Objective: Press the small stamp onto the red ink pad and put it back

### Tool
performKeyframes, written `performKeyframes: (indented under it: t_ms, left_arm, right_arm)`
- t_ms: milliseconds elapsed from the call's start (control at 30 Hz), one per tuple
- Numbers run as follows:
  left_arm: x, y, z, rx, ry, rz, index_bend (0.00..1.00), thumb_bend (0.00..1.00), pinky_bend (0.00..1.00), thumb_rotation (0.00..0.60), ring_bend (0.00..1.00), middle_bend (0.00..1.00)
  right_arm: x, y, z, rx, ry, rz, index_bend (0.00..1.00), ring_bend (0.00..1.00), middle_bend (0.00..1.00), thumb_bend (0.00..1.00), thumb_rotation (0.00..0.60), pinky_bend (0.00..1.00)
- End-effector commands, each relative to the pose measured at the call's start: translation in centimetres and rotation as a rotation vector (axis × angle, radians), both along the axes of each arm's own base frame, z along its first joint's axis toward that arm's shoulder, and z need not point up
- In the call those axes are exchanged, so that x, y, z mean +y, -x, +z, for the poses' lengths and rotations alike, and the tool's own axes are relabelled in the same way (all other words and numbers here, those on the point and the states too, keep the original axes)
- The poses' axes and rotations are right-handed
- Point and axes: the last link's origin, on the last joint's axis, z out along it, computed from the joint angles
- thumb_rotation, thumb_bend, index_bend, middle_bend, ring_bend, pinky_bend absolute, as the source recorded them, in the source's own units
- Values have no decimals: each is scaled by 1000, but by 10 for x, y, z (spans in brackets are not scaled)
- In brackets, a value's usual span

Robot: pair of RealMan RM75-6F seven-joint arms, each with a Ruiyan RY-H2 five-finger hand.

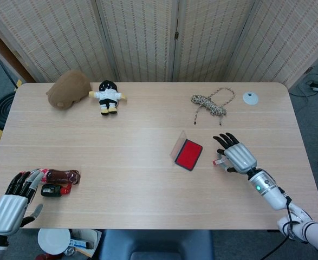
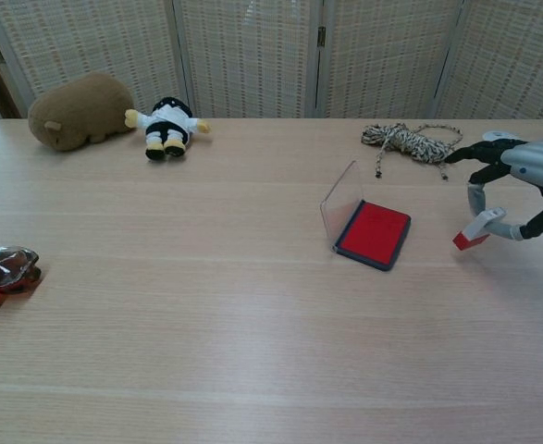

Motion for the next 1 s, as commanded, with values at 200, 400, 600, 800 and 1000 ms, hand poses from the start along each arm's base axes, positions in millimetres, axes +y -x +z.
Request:
performKeyframes:
  t_ms: [200, 400, 600, 800, 1000]
  left_arm:
    - [-1, 0, 2, -9, 1, -1, 0, 337, 57, 600, 0, 0]
    - [-1, 1, 7, -23, -8, 2, 0, 337, 57, 600, 0, 0]
    - [-2, 1, 11, -40, -9, -7, 0, 337, 58, 600, 0, 0]
    - [-5, 2, 18, -67, -16, -14, 0, 337, 58, 600, 0, 0]
    - [-6, 3, 24, -86, -25, -15, 0, 337, 57, 600, 0, 0]
  right_arm:
    - [-19, -42, -4, -93, -3, -7, 850, 14, 96, 386, 600, 0]
    - [-30, -62, -29, -133, -28, -33, 874, 25, 122, 380, 600, 0]
    - [-36, -78, -54, -146, -47, -24, 876, 27, 125, 379, 600, 0]
    - [-42, -89, -63, -126, -46, -11, 876, 27, 124, 378, 600, 0]
    - [-48, -102, -65, -89, -51, 7, 876, 26, 121, 379, 600, 0]
